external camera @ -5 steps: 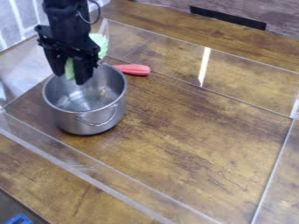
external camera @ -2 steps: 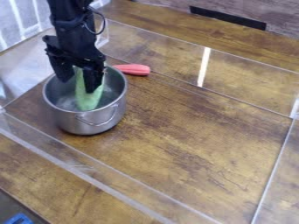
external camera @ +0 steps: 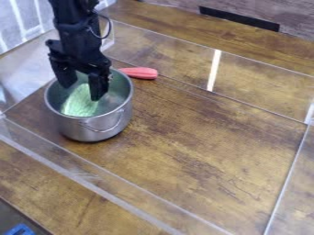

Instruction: Put the green object in the silver pot

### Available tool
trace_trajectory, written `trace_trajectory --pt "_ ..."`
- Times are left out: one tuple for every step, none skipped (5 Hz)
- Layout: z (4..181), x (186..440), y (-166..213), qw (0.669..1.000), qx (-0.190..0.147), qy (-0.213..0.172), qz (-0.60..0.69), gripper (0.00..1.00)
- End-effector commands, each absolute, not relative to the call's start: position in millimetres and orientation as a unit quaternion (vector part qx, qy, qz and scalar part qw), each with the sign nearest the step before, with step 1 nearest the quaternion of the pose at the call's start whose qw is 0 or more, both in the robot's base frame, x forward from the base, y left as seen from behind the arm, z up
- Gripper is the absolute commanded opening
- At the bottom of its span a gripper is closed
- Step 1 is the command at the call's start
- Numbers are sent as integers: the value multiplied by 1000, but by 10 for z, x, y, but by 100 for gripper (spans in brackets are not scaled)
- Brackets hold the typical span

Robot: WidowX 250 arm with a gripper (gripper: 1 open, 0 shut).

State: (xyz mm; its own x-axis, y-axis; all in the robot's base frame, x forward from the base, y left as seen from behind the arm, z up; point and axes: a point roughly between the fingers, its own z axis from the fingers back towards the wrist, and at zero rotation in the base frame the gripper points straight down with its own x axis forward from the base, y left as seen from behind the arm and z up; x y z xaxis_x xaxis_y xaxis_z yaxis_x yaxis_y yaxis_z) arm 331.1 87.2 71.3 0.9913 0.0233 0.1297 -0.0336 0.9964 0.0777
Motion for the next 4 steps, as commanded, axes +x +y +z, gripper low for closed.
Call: trace_trajectory --pt "866 3396 958 994 48 -92 22 100" --pt "864 3417 961 994 49 -93 20 100" --pt "899 3446 959 994 50 -94 18 100" --pt "992 3486 953 994 53 -94 15 100"
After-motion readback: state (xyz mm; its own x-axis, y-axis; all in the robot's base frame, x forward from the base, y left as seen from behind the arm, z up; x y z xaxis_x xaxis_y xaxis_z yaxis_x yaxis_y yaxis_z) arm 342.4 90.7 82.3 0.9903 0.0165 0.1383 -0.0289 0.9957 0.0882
